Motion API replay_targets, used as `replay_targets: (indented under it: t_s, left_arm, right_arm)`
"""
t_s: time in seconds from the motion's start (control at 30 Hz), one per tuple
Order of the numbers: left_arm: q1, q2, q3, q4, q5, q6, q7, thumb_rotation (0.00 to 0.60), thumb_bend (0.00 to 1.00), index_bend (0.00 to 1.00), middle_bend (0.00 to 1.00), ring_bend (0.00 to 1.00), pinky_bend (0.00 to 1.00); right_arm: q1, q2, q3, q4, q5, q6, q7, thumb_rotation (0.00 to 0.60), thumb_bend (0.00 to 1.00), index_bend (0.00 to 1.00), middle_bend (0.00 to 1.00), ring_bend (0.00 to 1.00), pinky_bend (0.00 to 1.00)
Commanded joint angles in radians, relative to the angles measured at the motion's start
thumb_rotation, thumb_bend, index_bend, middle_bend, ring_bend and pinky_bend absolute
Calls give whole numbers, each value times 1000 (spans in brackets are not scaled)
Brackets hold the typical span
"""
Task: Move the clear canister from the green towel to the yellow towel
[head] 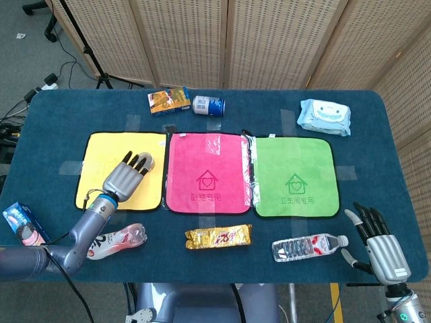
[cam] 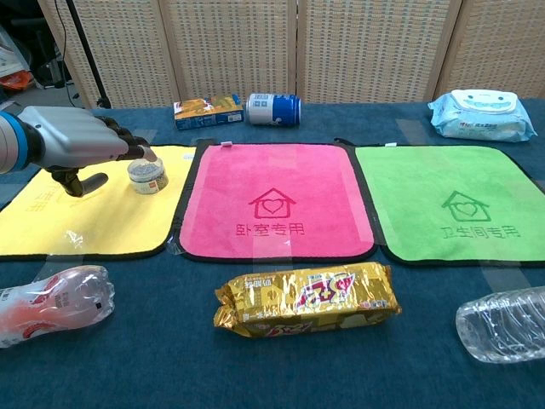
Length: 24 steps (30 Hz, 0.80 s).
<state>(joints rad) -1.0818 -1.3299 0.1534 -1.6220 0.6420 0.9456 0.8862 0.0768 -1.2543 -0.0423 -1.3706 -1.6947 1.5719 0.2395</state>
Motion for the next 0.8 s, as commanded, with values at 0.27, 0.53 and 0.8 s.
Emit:
replay_targets:
  t_s: [0.27,0.53,0.8]
  left_arm:
    - [171,12,-80,-82,246,135,-322,600,281,0,0,0,0]
    - [351,3,-31,-114,516,352,-507,600,266,0,0,0,0]
    - [557,12,88,-116,738,571,-626,600,266,0,0,0,0]
  right_arm:
    - [-3,4,5,1,1,14,13,600,311,89,9,0,14]
    - [-7,4,10,-1,2,25,15,600,311,89,9,0,14]
    - [-12,5,10,-11,-6,40,0,600,311,89,9,0,14]
